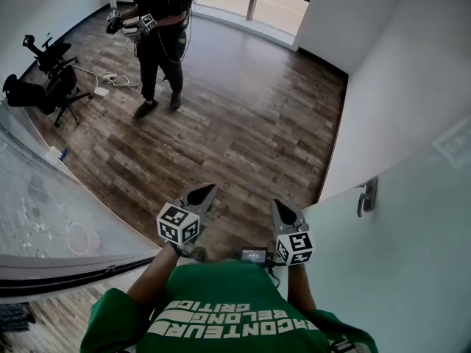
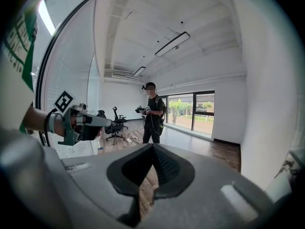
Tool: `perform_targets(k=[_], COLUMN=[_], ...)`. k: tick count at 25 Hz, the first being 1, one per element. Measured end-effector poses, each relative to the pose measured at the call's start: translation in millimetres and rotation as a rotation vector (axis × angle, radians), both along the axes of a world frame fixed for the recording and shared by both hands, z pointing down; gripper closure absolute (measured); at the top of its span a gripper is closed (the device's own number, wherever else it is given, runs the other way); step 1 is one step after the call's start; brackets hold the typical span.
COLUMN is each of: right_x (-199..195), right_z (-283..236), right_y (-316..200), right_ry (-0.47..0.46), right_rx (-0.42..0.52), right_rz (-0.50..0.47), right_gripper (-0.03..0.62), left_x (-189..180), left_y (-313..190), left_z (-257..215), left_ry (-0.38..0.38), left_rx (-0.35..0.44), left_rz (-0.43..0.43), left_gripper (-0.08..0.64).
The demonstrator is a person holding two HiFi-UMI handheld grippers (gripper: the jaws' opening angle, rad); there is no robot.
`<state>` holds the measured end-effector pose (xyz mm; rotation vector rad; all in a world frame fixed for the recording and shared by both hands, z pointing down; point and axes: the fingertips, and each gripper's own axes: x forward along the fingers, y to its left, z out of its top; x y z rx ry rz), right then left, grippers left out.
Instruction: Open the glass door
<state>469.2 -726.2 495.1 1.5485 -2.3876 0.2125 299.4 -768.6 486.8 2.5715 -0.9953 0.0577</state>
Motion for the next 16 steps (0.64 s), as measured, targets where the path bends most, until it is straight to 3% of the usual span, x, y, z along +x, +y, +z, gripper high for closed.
perform_targets(k=[16], right_x=[8.4], right_z=[7.2], right_y=[1.6], right_ry=[0.018], right_rx=[-0.015], right_rz=[0.023], right_gripper=[0.6], left_x=[5.5], left_y=[-1.9], left_z=[0.8], left_ry=[0.004], left_rx=[-0.002], left_rz=[0.013], left_gripper=[0.543])
